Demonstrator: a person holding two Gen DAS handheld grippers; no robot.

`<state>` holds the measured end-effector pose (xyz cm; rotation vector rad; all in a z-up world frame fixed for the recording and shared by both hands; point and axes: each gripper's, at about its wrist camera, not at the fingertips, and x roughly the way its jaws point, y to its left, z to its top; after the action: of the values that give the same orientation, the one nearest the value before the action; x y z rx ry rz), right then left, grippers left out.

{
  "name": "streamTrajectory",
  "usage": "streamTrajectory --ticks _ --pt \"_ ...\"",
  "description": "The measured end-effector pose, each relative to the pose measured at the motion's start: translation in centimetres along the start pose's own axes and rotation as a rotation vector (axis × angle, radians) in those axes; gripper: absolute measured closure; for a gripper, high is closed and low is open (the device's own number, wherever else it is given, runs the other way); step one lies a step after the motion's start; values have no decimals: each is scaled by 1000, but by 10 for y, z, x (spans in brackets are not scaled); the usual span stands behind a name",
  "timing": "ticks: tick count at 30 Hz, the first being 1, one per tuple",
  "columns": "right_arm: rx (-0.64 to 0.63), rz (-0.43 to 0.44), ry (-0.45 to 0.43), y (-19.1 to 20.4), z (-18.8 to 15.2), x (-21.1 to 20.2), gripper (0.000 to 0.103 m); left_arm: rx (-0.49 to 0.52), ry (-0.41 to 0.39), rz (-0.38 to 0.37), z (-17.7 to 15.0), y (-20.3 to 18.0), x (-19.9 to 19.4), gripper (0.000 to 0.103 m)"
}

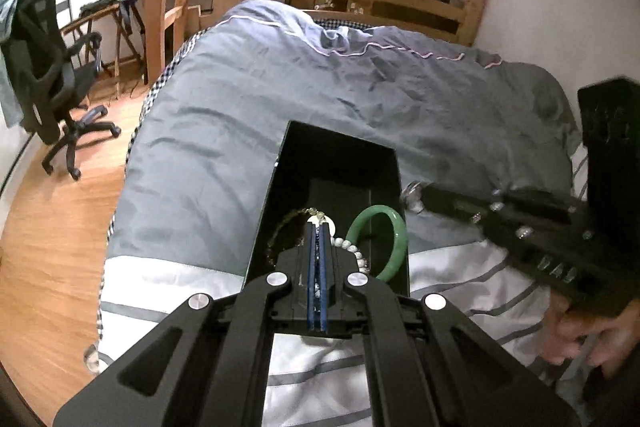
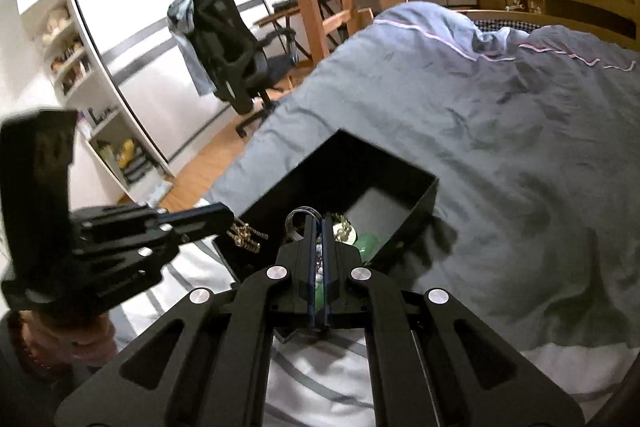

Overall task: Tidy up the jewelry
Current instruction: 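Carry both rings over the black box and open both tools to drop them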

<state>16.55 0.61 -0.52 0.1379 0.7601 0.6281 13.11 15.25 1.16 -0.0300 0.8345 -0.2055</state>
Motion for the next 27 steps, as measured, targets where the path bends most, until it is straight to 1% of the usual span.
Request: streamTrajectory --ticks 4,5,6,7,8,9,10,12,13,15,16,18,19,22,24,25,27 --pt "-22 -6 39 8 -5 11 98 -15 -6 -34 -1 5 0 102" --pt "-39 -8 55 10 -6 15 91 -13 -4 -34 -2 3 0 101" --pt "-54 -19 74 14 -6 19 79 -12 -6 -27 -3 2 0 92" --pt "-71 -55 94 18 -8 22 45 -17 2 -20 -5 3 1 77" --pt "-83 -94 89 19 -10 20 26 -34 -10 -2 -5 5 -1 50" --pt "-94 -124 65 20 -12 14 23 -48 -25 15 -6 6 -5 29" --pt "-90 -133 34 20 -13 6 22 -66 -62 39 -7 10 -14 29" --pt "-60 -125 28 17 -13 -4 18 -110 -91 54 -8 18 -28 28" --pt "-52 -136 17 16 -13 -12 17 -128 -103 61 -10 21 -34 27" --pt "-61 -147 -1 18 -14 -26 12 -159 -127 84 -17 26 -48 21" --pt "-67 -152 -12 21 -14 -36 11 -167 -136 100 -23 26 -56 19" --pt "-80 -156 -23 27 -17 -50 8 -155 -144 120 -33 23 -67 10" --pt "-89 -160 -28 32 -18 -59 7 -130 -147 128 -39 17 -76 7" --pt "-114 -156 -45 45 -22 -81 4 -86 -179 143 -48 5 -96 6" --pt "-129 -161 -58 52 -24 -95 4 -94 -201 147 -53 4 -108 6" --pt "-134 -161 -65 56 -26 -103 4 -110 -203 133 -57 4 -113 6" --pt "-137 -161 -67 60 -30 -115 4 -138 -178 127 -64 6 -118 6"
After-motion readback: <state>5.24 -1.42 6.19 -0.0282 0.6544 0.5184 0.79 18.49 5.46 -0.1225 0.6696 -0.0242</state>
